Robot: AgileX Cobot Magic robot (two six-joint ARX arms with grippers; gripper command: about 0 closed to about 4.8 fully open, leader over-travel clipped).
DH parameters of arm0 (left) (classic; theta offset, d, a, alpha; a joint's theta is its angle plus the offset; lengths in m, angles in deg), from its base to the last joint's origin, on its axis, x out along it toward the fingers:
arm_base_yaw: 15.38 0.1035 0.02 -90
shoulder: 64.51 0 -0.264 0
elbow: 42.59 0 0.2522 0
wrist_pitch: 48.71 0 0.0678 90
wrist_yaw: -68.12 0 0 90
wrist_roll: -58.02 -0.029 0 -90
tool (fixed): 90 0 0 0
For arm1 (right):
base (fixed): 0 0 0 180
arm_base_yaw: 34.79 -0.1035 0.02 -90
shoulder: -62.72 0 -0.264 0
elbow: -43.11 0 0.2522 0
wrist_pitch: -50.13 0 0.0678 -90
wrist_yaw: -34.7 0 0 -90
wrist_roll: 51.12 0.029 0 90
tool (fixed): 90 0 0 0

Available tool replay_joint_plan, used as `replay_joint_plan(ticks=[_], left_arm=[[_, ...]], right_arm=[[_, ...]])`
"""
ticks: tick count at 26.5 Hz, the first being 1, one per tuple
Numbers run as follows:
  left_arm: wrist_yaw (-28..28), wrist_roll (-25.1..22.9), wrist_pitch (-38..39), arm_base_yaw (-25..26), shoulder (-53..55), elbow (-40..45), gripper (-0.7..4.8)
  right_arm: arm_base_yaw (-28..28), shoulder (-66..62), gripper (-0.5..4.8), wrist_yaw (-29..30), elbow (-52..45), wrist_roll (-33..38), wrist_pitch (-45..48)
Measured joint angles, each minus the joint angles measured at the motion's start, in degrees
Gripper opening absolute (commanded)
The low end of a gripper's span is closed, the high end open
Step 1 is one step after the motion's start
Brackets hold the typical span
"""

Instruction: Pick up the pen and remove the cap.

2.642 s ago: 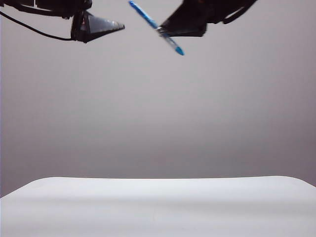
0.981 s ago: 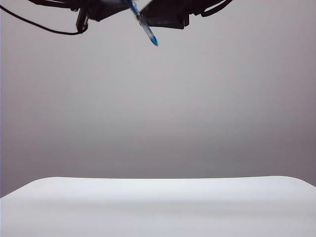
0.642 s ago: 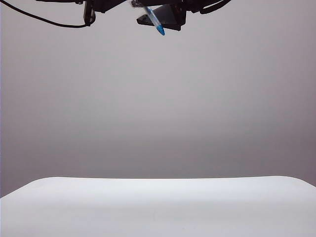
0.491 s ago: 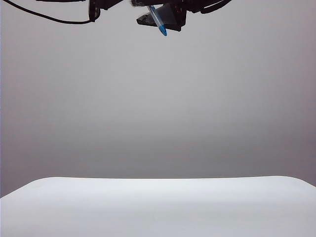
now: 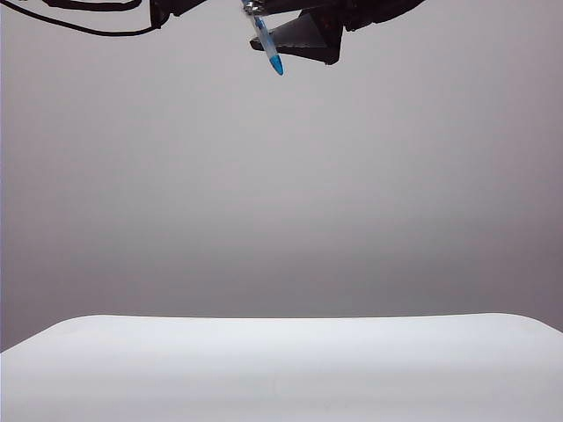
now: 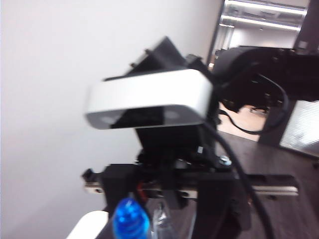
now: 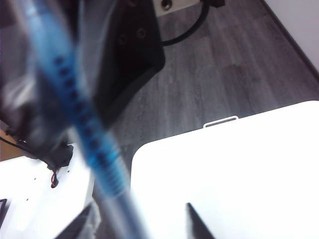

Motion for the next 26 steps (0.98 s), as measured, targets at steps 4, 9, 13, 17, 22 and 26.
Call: replay_joint_plan(ticks=[4, 9, 13, 17, 22, 26], left_arm=[[-2.45, 0.0, 0.42, -0.15, 0.02, 0.0, 0.42], [-2.82, 0.22, 0.46, -0.07, 0.0, 0.0, 0.42], [-2.82, 1.27, 0.46, -0.09, 0.02, 0.0, 0.43], [-2.95, 1.51, 0.44, -0.09, 0.02, 0.0, 0.43], [-2.91, 3.28, 0.15, -0.09, 0.02, 0.0, 0.43], [-2.89, 4.11, 0.2, 0.0, 0.11, 0.0, 0.43]], right_arm=[[-0.04, -0.02, 2.28, 0.39, 0.0, 0.0, -0.37], [-0.07, -0.02, 1.42, 1.27, 0.0, -0.11, -0.63], [-0.13, -0.02, 1.29, 3.19, 0.0, -0.17, -1.01], [-0.98, -0.02, 1.02, 4.37, 0.0, -0.2, -1.11], [-1.25, -0.09, -0.05, 4.42, 0.0, -2.14, -1.81], [-1.51, -0.09, -0.05, 4.02, 0.02, -3.93, -1.73]])
